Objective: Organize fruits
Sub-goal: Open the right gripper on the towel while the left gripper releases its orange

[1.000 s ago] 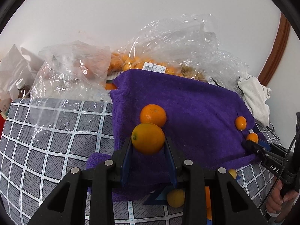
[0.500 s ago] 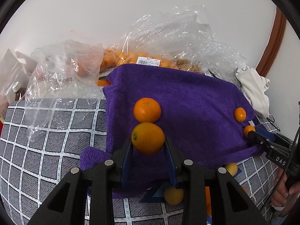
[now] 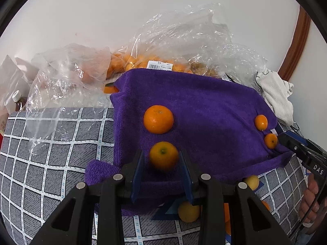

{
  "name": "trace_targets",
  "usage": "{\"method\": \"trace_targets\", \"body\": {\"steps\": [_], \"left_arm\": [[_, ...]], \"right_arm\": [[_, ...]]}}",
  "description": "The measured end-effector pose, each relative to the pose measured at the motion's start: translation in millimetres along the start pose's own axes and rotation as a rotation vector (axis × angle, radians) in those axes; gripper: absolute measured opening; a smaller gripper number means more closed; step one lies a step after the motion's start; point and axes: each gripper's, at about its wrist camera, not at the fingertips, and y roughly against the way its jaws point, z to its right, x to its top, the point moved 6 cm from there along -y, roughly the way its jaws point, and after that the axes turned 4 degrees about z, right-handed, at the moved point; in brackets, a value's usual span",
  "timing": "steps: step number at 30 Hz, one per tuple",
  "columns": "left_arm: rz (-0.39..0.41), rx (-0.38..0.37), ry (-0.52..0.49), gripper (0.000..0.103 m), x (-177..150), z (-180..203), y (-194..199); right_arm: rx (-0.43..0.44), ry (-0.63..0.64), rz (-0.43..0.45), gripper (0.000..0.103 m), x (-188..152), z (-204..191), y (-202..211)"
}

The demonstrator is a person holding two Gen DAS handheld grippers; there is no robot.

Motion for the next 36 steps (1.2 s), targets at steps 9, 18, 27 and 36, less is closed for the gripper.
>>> {"method": "trace_targets", "body": {"steps": [9, 18, 27, 36], "left_arm": [[0.017, -0.015, 0.01, 0.038, 1, 1, 2], [0.092, -0.053, 0.032, 0.043, 8, 2, 20], [0.147, -0.037, 0.024, 0.043, 12, 3, 30], [0.184, -0.031, 0.049, 0.043, 16, -2, 38]], "right_arm": [[-0.007, -0.02, 0.027, 0.056, 1, 2, 5], [0.011, -0.062, 0.081, 0.056, 6, 6, 15], [0.025, -0.062, 0.079, 0.056, 12, 5, 23], [0.031, -0.082, 0.042, 0.056, 13, 1, 36]]}}
